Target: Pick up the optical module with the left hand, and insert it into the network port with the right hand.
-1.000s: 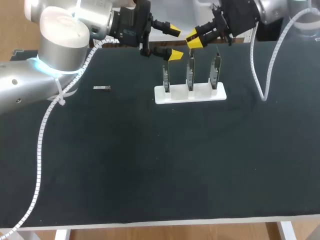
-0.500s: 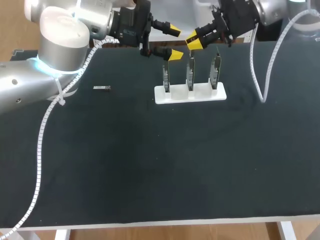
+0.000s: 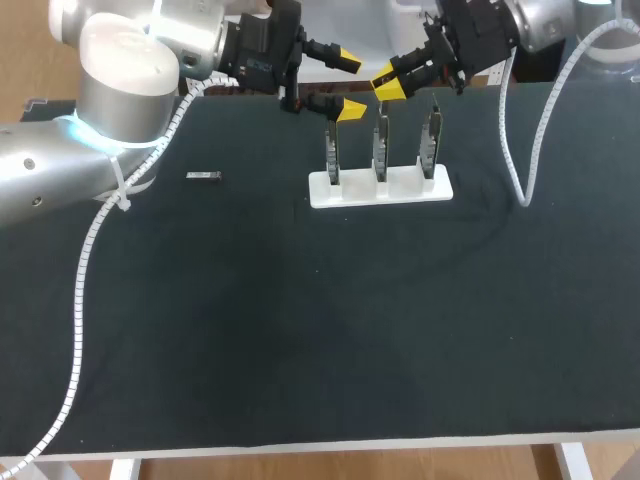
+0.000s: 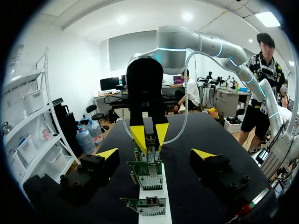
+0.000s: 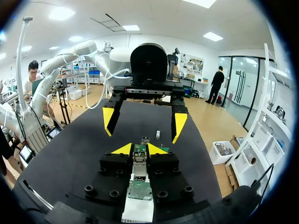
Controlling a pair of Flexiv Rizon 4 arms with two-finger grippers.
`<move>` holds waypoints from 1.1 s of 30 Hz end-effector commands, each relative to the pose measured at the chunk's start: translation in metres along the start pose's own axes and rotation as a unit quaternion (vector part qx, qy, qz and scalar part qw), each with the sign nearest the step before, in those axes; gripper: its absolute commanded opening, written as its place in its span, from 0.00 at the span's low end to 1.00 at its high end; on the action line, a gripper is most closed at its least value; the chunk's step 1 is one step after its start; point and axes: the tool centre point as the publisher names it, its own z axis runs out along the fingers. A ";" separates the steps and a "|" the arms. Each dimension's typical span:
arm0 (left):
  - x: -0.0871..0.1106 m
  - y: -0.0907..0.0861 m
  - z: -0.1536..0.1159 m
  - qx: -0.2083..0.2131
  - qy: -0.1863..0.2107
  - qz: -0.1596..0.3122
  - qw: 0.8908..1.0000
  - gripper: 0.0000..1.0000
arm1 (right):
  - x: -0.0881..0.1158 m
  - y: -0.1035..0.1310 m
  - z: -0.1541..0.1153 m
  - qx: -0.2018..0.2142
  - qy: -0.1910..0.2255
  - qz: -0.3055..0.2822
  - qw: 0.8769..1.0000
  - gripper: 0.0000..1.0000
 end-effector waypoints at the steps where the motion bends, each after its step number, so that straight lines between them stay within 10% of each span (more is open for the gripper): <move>1: -0.001 0.002 0.001 0.002 0.002 -0.001 1.000 1.00 | 0.001 0.005 -0.001 0.004 0.001 -0.001 1.000 0.00; 33: -0.001 0.002 0.001 0.002 0.002 -0.001 1.000 1.00 | 0.008 0.010 0.003 0.003 -0.003 0.000 1.000 0.00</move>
